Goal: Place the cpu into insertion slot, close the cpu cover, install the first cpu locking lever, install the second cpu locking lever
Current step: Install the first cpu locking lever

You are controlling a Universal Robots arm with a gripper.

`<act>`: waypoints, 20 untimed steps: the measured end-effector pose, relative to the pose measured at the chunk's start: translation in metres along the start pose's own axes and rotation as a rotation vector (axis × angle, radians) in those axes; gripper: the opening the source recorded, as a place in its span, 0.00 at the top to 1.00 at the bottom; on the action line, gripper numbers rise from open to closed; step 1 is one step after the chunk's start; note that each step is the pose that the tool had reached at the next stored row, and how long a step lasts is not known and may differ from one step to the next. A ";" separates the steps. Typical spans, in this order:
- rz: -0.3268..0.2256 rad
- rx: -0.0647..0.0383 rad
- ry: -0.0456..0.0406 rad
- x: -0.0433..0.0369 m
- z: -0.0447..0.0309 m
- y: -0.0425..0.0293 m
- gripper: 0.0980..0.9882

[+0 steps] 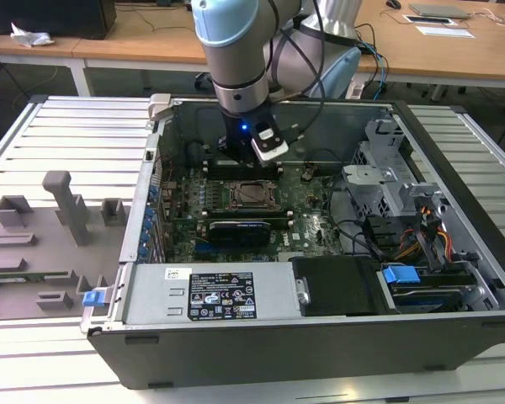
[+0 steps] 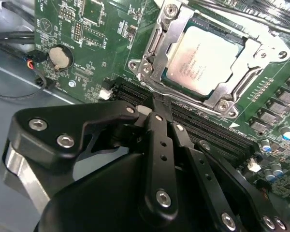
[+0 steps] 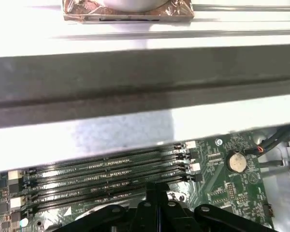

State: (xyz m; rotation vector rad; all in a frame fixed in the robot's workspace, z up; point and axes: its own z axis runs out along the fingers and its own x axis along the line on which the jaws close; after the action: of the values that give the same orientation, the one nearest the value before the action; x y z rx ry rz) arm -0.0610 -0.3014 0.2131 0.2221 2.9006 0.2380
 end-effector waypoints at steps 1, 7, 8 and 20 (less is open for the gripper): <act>-0.001 0.010 -0.0006 -0.0001 -0.0005 0.0000 0.99; -0.004 0.055 0.0098 -0.0002 -0.0007 0.0001 0.99; -0.002 0.057 0.0258 -0.0005 -0.0005 0.0001 0.99; 0.004 0.068 0.0801 -0.0019 -0.0023 -0.0130 0.99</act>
State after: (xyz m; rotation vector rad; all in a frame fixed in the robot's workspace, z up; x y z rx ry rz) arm -0.0614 -0.3147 0.2134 0.2357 2.9908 0.1530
